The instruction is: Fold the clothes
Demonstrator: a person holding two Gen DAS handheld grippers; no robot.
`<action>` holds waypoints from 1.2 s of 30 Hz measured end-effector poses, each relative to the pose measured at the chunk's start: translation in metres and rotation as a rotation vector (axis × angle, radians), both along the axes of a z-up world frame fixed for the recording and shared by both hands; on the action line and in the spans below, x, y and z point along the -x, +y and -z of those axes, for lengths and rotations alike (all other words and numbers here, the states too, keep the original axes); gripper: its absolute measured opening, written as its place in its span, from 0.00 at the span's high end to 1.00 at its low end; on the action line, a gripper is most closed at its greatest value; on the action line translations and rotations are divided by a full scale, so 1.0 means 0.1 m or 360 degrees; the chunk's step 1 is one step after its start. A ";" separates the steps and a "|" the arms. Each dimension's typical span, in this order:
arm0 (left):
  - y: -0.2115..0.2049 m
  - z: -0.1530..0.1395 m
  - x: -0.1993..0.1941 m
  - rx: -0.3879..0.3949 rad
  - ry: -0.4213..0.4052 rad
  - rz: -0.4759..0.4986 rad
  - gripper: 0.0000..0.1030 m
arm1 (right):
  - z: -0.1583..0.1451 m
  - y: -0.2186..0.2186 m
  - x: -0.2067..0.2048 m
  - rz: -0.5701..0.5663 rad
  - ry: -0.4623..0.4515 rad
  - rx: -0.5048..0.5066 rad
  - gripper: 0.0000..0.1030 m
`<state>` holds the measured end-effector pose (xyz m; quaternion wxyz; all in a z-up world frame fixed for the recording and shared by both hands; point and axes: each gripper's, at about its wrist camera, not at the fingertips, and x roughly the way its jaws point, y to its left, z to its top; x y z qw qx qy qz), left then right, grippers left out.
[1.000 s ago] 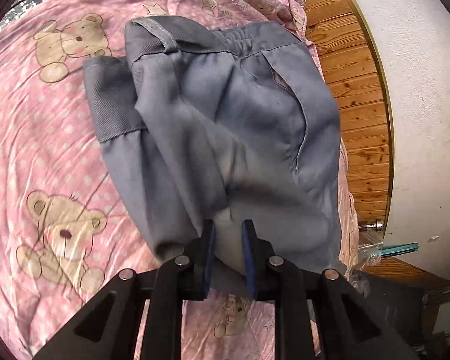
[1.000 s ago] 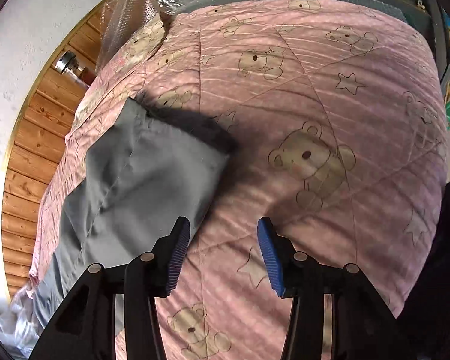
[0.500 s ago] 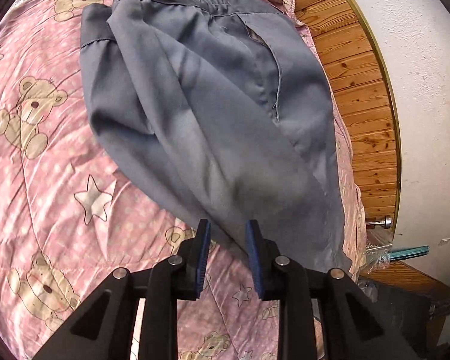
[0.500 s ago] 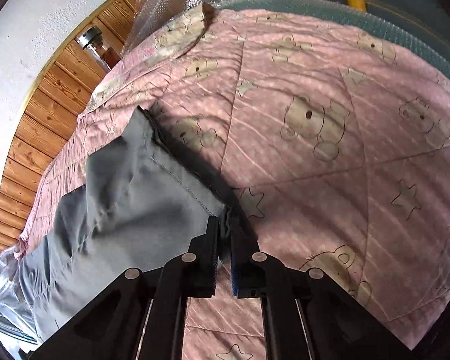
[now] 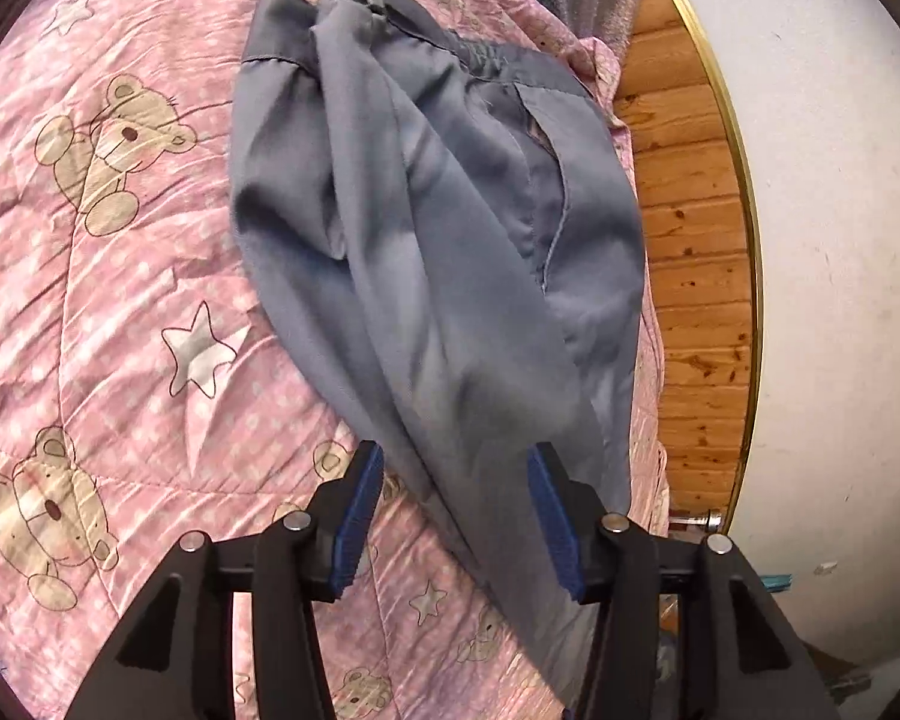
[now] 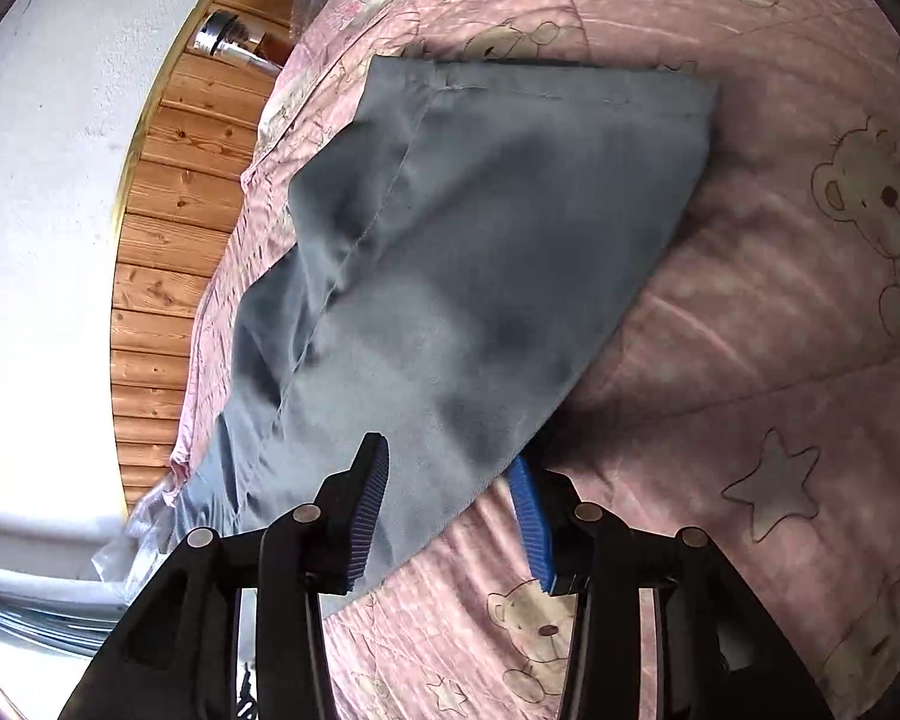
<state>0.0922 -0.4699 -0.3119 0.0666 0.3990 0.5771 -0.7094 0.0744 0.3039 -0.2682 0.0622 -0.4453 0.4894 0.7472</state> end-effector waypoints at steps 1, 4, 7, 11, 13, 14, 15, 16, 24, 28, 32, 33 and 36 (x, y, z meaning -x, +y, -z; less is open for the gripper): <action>-0.04 0.04 0.02 -0.0014 0.0002 -0.0026 0.48 | -0.02 -0.03 0.00 0.0001 -0.0012 -0.0012 0.57; -0.14 0.16 0.08 -0.0046 -0.0002 -0.0068 0.47 | -0.02 -0.04 -0.01 0.0053 -0.0043 -0.0016 0.57; -0.18 0.27 0.11 -0.0101 -0.0032 -0.0087 0.47 | -0.06 -0.04 -0.04 0.0141 -0.0094 -0.0047 0.57; -0.24 0.25 -0.05 -0.0109 -0.0047 -0.0113 0.46 | -0.06 -0.09 -0.09 0.0202 -0.0119 -0.0102 0.57; -0.26 0.32 -0.08 -0.0150 -0.0027 -0.0110 0.46 | -0.06 -0.13 -0.09 0.0217 -0.0111 -0.0112 0.54; -0.27 0.33 -0.05 -0.0175 -0.0007 -0.0121 0.44 | -0.07 -0.14 -0.04 0.0208 -0.0095 -0.0105 0.51; -0.28 0.33 0.00 -0.0195 0.0019 -0.0124 0.36 | -0.07 -0.16 0.00 0.0199 -0.0080 -0.0098 0.46; -0.28 0.31 0.07 -0.0200 0.0043 -0.0113 0.31 | -0.08 -0.18 0.05 0.0191 -0.0065 -0.0089 0.46; -0.35 0.25 0.46 -0.0165 0.0152 -0.0041 0.31 | -0.05 -0.12 0.05 0.0406 -0.0067 0.0040 0.48; -0.32 0.22 0.51 -0.0158 0.0237 -0.0019 0.31 | -0.05 -0.35 0.24 0.0192 -0.0067 0.0026 0.47; -0.36 0.27 0.57 -0.0149 0.0228 0.0026 0.31 | -0.10 -0.05 0.40 0.0384 -0.0027 -0.0096 0.50; -0.38 0.28 0.57 -0.0150 0.0226 0.0029 0.31 | -0.09 -0.01 0.44 0.0414 -0.0020 -0.0095 0.50; -0.42 0.29 0.60 -0.0150 0.0249 0.0005 0.31 | -0.13 -0.08 0.59 0.0311 -0.0049 -0.0187 0.62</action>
